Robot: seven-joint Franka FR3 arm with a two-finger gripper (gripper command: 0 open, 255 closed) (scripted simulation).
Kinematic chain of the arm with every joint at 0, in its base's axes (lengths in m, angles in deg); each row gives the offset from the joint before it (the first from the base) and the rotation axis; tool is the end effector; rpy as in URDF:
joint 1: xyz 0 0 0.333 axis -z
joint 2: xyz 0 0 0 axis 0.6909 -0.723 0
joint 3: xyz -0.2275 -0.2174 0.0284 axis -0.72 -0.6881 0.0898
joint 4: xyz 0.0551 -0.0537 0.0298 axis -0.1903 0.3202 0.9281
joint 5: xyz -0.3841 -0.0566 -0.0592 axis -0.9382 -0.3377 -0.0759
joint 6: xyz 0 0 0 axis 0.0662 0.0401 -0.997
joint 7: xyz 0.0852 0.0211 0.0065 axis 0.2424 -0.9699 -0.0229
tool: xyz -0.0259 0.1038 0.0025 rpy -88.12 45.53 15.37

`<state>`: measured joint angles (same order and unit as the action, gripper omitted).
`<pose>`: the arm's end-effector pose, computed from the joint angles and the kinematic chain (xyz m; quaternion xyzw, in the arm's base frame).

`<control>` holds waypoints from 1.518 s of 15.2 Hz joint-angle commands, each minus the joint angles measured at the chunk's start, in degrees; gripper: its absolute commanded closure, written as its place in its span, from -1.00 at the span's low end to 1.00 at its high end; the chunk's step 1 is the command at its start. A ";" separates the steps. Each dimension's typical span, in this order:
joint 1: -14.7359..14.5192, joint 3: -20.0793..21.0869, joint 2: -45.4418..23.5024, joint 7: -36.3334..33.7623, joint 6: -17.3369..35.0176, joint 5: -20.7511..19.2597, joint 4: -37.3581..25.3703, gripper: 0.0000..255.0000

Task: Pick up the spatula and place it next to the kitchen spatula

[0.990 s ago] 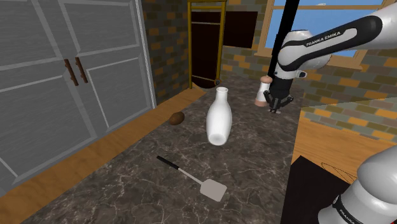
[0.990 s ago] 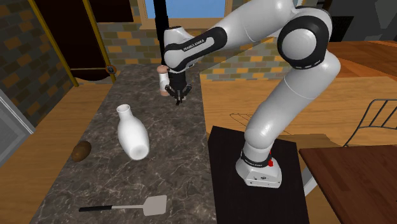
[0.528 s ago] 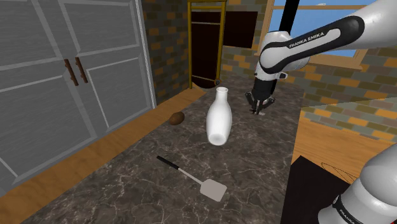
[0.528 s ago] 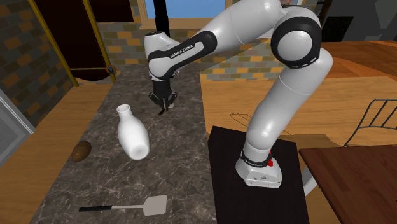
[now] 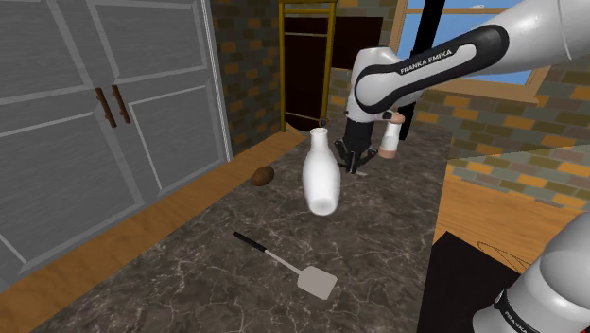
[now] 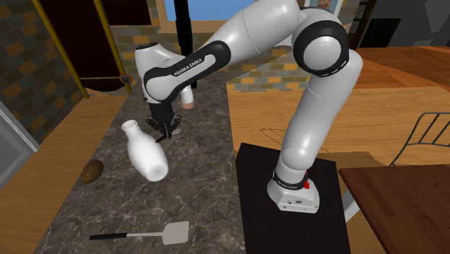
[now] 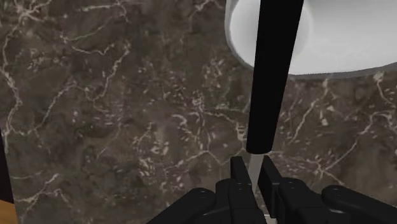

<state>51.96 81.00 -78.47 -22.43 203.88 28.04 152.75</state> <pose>0.5042 0.0418 0.4216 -0.8129 0.5815 0.0265 0.0190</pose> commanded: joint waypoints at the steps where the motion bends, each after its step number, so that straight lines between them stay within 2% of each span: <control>1: -1.29 1.76 -2.65 -3.43 -0.43 -0.41 -3.23 1.00; 8: -5.60 5.85 -12.50 -13.42 -1.92 -3.57 -14.80 1.00; 14: -10.48 7.83 -22.62 -21.40 -5.00 -7.60 -27.78 1.00; 19: -15.72 8.32 -32.43 -27.00 -9.39 -11.17 -41.68 1.00; 23: -20.91 8.00 -41.86 -30.43 -14.76 -13.85 -56.39 1.00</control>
<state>32.43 89.11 -117.81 -52.00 190.81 14.87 100.58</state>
